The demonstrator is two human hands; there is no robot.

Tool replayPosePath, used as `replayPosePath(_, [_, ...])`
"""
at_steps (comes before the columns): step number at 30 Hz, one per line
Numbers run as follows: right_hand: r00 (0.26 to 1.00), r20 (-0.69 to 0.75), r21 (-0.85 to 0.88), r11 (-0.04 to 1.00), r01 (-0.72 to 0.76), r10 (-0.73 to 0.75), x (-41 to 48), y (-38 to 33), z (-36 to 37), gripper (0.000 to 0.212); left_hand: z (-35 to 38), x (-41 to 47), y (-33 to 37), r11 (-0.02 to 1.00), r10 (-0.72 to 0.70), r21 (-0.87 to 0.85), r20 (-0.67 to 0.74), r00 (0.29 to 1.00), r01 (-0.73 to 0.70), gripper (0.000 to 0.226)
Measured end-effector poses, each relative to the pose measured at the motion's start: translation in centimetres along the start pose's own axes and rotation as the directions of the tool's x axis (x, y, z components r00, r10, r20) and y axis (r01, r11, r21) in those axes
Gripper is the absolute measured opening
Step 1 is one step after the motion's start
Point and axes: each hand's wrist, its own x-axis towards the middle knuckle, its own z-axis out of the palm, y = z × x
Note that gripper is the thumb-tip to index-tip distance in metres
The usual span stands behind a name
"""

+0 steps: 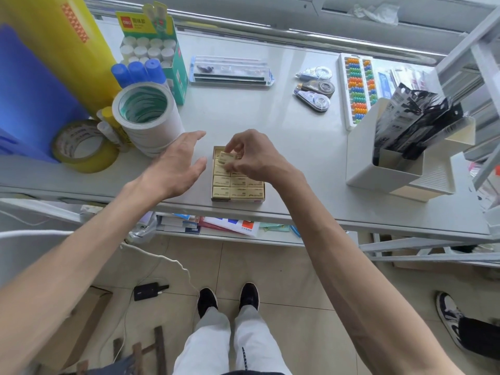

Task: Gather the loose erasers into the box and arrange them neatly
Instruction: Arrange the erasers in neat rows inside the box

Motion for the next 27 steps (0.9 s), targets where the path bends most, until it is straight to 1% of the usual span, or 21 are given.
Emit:
replayPosePath(3, [0.999, -0.035, 0.074, 0.997, 0.007, -0.004, 0.0, -0.1, -0.6, 0.025, -0.1, 0.0, 0.1, 1.0, -0.009, 0.001, 0.005, 1.0, 0.009, 0.058])
replayPosePath(7, [0.992, -0.123, 0.214, 0.975, 0.051, -0.024, -0.4, -0.1, -1.1, 0.021, -0.1, 0.0, 0.3, 1.0, -0.018, 0.006, 0.009, 1.0, 0.018, 0.057])
replayPosePath(10, [0.993, -0.119, 0.251, 0.967, 0.047, -0.017, -0.2, 0.1, -1.1, 0.022, 0.0, 0.2, 0.3, 1.0, -0.01, 0.017, 0.007, 1.0, 0.01, 0.057])
replayPosePath(13, [0.996, -0.09, 0.233, 0.972, 0.034, -0.014, 0.2, 0.1, -0.8, 0.026, 0.1, 0.4, 0.3, 1.0, -0.01, 0.02, 0.011, 1.0, 0.009, 0.056])
replayPosePath(16, [0.992, -0.121, 0.209, 0.976, 0.062, -0.037, 0.4, -0.3, -0.4, 0.032, 0.2, 0.6, 0.2, 1.0, -0.004, 0.024, 0.012, 1.0, 0.004, 0.057])
replayPosePath(18, [0.99, -0.138, 0.239, 0.968, 0.073, -0.04, 0.6, -0.4, -0.1, 0.028, 0.2, 0.7, 0.1, 1.0, -0.001, 0.024, 0.012, 1.0, 0.001, 0.057])
replayPosePath(21, [0.993, -0.101, 0.237, 0.968, 0.086, -0.064, 1.0, -0.1, 0.3, 0.013, 0.2, 0.7, 0.3, 1.0, 0.004, 0.022, 0.012, 1.0, -0.004, 0.057])
replayPosePath(24, [0.995, -0.042, 0.156, 0.983, 0.098, -0.092, 1.5, 0.0, 0.9, 0.014, 0.0, 0.6, 0.4, 1.0, -0.015, 0.016, 0.012, 1.0, 0.014, 0.058])
replayPosePath(27, [0.995, -0.02, 0.082, 0.992, 0.1, -0.099, 1.7, -0.2, 1.1, 0.017, -0.2, 0.6, 0.2, 1.0, -0.028, -0.002, 0.014, 1.0, 0.028, 0.058])
